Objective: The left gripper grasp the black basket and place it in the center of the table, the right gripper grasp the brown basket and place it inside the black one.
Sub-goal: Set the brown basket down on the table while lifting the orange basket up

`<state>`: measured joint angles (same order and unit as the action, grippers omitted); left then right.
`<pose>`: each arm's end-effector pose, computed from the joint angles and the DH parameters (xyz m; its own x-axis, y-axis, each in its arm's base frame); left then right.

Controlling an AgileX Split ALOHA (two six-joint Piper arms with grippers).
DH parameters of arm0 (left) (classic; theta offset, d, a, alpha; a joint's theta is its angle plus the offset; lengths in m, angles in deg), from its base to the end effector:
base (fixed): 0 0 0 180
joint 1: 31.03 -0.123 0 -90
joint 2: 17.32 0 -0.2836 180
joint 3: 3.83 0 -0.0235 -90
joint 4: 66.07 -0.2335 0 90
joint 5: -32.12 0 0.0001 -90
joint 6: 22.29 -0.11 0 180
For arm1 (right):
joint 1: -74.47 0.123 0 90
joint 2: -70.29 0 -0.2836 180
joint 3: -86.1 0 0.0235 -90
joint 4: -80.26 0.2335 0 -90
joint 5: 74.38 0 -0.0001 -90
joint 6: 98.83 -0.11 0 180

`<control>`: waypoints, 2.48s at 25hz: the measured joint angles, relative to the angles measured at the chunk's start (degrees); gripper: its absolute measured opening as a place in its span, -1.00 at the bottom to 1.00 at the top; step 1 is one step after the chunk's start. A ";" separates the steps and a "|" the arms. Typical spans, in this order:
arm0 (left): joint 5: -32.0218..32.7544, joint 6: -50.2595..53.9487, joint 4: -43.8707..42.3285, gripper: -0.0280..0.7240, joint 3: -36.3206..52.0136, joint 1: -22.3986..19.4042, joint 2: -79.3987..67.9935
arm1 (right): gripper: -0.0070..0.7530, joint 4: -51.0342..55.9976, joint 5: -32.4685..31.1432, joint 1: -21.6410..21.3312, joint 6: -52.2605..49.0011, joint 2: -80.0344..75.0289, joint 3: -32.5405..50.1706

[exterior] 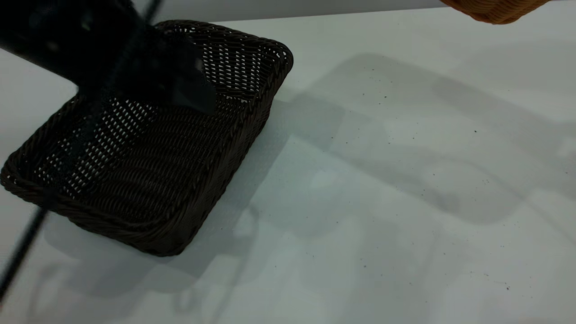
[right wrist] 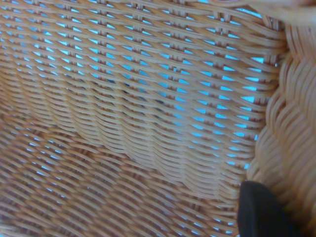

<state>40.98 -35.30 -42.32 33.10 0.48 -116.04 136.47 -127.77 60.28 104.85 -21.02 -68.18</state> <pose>0.2418 -0.1563 0.1642 -0.7769 0.2632 -0.5720 0.4185 0.8946 -0.1568 0.2712 0.0072 0.2478 -0.8592 0.4550 -0.2338 0.1719 0.6872 0.7058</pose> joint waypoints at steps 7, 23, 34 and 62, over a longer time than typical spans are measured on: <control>-6.77 2.67 0.00 0.32 -0.14 3.19 -6.56 | -0.69 0.80 0.05 0.00 0.52 0.00 0.05; -13.97 2.80 0.00 0.32 -0.44 5.85 -10.38 | -0.69 3.69 -0.18 0.00 2.66 0.00 0.05; -17.35 2.48 -0.11 0.32 -2.01 5.90 -16.60 | -0.69 3.69 -0.99 0.00 2.60 0.05 0.05; -4.82 -17.01 -27.96 -0.63 -2.00 5.90 -13.83 | -0.69 3.89 -1.16 0.00 6.17 0.05 0.05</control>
<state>36.17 -52.31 -70.28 31.10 6.39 -129.88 140.36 -128.93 60.28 111.02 -20.97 -68.12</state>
